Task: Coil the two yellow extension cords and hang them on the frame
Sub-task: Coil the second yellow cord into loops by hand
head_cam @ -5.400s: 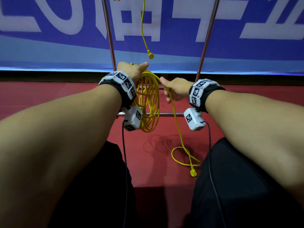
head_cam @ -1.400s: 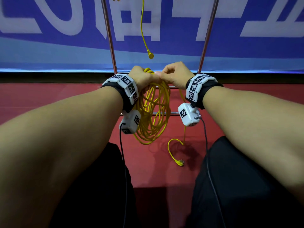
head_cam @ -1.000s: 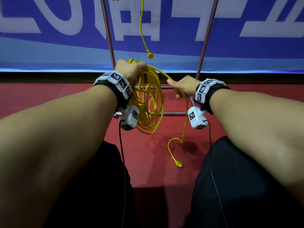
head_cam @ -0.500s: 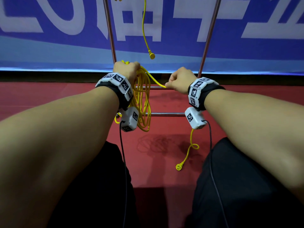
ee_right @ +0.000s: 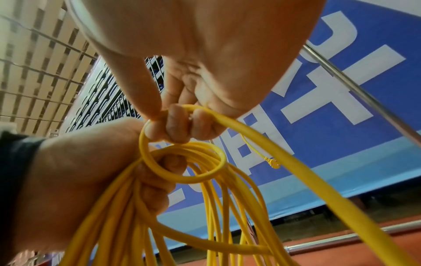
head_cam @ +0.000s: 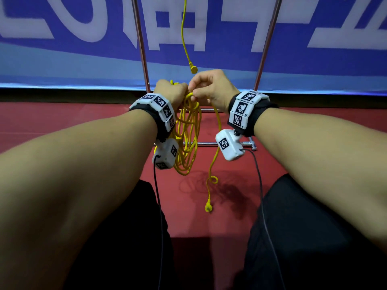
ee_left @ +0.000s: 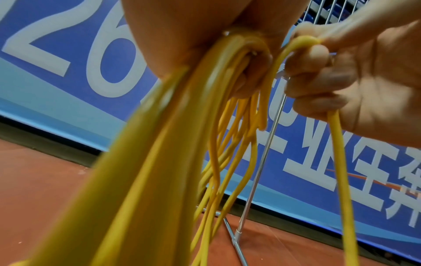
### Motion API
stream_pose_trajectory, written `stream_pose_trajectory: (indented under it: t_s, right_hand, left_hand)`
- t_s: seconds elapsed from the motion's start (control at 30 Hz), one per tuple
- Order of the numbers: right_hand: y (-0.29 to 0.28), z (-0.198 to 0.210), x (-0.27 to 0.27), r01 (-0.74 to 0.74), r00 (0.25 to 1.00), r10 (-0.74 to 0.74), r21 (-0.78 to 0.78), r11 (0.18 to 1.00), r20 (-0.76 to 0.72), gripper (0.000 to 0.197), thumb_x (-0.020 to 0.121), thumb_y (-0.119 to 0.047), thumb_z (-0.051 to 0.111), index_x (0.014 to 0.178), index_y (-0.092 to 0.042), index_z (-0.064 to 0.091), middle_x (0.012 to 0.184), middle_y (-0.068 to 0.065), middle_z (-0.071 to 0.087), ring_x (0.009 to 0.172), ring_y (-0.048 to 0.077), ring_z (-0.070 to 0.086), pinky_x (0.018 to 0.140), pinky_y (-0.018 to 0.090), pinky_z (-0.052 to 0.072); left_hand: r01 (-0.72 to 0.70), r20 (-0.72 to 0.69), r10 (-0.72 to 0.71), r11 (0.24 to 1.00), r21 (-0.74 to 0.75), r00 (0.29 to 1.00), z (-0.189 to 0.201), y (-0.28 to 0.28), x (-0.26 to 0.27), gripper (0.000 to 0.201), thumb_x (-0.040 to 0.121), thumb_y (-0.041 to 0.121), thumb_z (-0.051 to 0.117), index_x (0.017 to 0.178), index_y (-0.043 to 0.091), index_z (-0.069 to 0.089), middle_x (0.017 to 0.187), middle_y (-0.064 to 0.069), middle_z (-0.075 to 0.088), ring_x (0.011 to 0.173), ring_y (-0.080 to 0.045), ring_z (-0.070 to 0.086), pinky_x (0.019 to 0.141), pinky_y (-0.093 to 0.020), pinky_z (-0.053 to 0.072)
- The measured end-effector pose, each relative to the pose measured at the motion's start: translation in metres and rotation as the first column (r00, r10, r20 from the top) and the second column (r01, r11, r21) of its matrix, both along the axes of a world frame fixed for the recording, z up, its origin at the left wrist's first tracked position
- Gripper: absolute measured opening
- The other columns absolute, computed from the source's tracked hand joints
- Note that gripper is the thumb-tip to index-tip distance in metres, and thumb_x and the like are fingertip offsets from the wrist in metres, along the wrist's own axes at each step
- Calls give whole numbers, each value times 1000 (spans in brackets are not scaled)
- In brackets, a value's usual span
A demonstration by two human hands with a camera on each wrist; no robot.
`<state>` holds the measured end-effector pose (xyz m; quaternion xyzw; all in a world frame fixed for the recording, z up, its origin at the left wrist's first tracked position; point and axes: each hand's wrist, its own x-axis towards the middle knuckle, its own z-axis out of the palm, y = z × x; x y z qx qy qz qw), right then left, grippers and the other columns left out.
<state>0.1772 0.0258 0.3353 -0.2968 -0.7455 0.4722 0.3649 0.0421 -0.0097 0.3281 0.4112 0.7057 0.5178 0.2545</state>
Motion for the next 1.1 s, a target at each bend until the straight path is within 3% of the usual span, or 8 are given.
stream_pose_trajectory:
  t_s: [0.13,0.23,0.4,0.6,0.83,0.97,1.03,1.1]
  right_hand:
    - [2,-1,2,31,999,-28,64,997,-45,23,88,13,61,80,-9,60,69,17,57,59,9,68,58,21,54]
    - [4,-6,7,145,987,-156,186,972,43,15,86,-13,75,79,-16,62,62,2,66,56,7,64,56,22,50]
    - [15,-13,15,356,886,-421,298,886,193,41,73,-55,80,64,-20,60,53,-8,56,52,6,52,55,23,42]
    - [14,-15,16,380,853,-441,245,892,279,60,61,-78,72,63,-19,59,60,4,69,63,23,70,68,44,62]
    - [18,-21,23,249,882,-291,159,955,371,56,80,-69,66,72,-14,58,64,9,71,58,23,69,64,33,56]
    - [26,-38,34,191,881,-97,-160,969,463,62,95,-66,43,68,-12,58,52,5,58,58,26,56,59,29,44]
    - [32,-38,41,257,897,-171,-166,952,408,62,100,-59,39,65,-12,60,48,2,48,50,23,50,55,25,43]
    - [38,-33,45,320,887,-287,-34,947,361,58,100,-53,45,61,-14,64,46,4,46,46,24,47,61,31,42]
  left_hand:
    - [44,30,-44,999,6,999,-1,0,2,30,89,20,65,66,10,48,55,0,44,39,-10,41,33,-13,28]
    - [71,82,-73,997,15,994,2,-3,4,21,88,22,65,76,6,58,58,-3,51,42,-14,48,36,-14,34]
    - [91,152,-90,996,6,984,2,-1,11,31,89,32,67,82,3,60,45,-5,51,32,-17,45,40,-19,35]
    - [61,57,-61,998,3,997,1,4,9,38,86,43,71,78,9,57,52,0,51,36,-13,47,41,-19,35]
    - [21,10,-21,1000,-19,1000,2,5,5,51,82,52,72,100,5,66,71,-1,59,58,-18,56,48,-24,39]
    - [-50,83,49,999,3,995,5,5,-6,63,82,52,74,116,0,65,70,-1,61,57,-18,59,56,-27,48]
    - [-57,115,55,998,19,992,5,3,-8,66,79,52,75,115,-2,65,70,-4,63,59,-23,61,59,-32,51]
    - [-35,128,33,999,12,991,3,2,-7,66,79,51,74,115,-4,64,67,-5,60,56,-23,58,58,-32,48]
